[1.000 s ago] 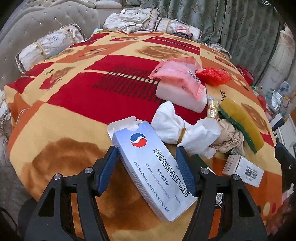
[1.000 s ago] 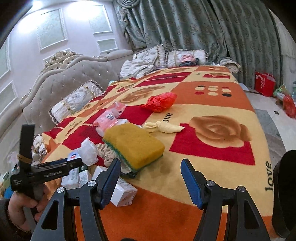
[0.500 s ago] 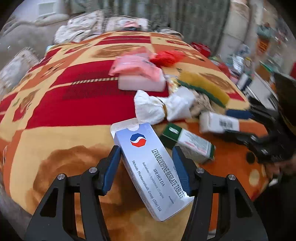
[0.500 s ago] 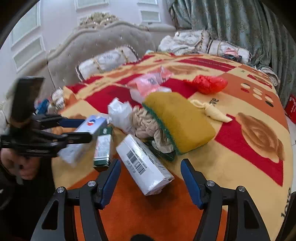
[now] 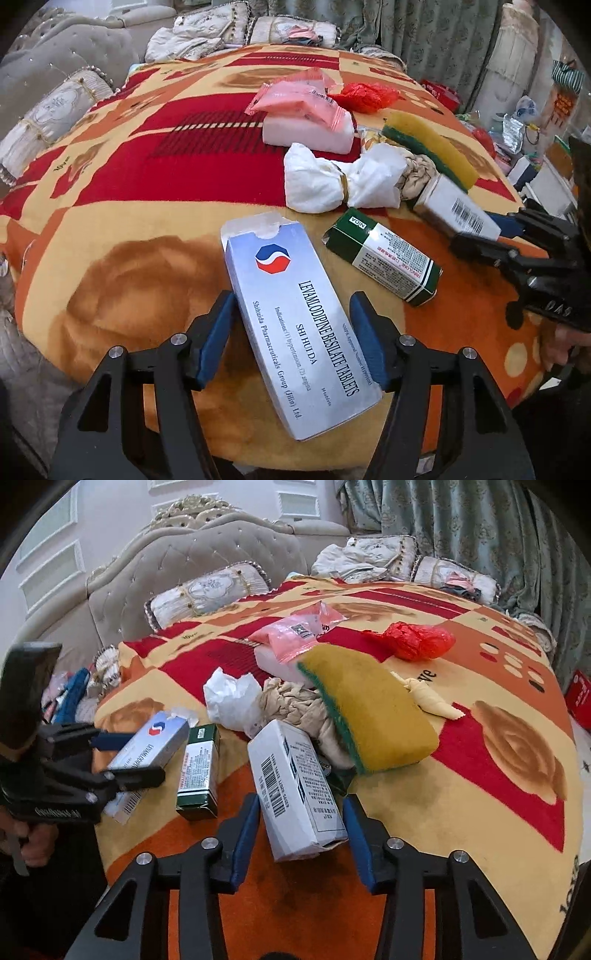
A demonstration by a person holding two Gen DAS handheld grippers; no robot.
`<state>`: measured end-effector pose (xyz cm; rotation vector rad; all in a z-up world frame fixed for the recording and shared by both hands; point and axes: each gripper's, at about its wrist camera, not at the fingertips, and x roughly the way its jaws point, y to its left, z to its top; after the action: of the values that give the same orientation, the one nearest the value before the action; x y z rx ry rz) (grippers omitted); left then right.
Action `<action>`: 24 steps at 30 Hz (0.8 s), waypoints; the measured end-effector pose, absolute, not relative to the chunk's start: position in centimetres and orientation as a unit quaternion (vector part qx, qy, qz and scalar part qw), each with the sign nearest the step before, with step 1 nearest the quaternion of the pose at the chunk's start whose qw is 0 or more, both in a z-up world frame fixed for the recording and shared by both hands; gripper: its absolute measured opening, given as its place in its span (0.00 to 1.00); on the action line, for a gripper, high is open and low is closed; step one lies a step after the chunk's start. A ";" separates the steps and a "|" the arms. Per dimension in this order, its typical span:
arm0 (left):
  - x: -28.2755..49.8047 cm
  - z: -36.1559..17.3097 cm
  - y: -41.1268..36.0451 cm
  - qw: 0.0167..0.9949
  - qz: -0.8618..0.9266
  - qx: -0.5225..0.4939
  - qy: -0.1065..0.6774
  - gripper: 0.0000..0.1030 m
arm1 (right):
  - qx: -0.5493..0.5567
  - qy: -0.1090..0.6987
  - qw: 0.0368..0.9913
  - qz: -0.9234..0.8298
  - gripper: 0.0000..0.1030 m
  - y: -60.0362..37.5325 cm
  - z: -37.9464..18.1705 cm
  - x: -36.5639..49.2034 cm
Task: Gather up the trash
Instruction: 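Grasp the white Levamlodipine box with the left tool while the right tool grasps the barcode box, then carry both boxes to the black bin and open both tools to drop them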
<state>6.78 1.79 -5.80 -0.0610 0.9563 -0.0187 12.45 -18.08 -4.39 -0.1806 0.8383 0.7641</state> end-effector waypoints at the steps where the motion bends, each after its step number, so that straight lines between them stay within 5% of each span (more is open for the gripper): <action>1: 6.6 -5.8 2.0 0.889 -0.006 -0.039 0.456 0.61 | -0.074 0.394 0.841 0.363 0.41 -18.3 -4.2 12.5; 9: 5.2 -4.4 3.2 0.907 0.018 -0.065 0.417 0.47 | 0.025 0.369 0.840 0.397 0.41 -21.3 -2.5 11.6; 24: 6.3 1.7 -2.6 0.936 -0.065 -0.039 0.344 0.47 | 0.094 0.322 0.886 0.320 0.41 -26.7 0.0 10.7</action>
<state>6.30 -2.62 1.67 -0.0807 0.7030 -0.1334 10.65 -26.69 0.00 0.1946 0.6703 0.6654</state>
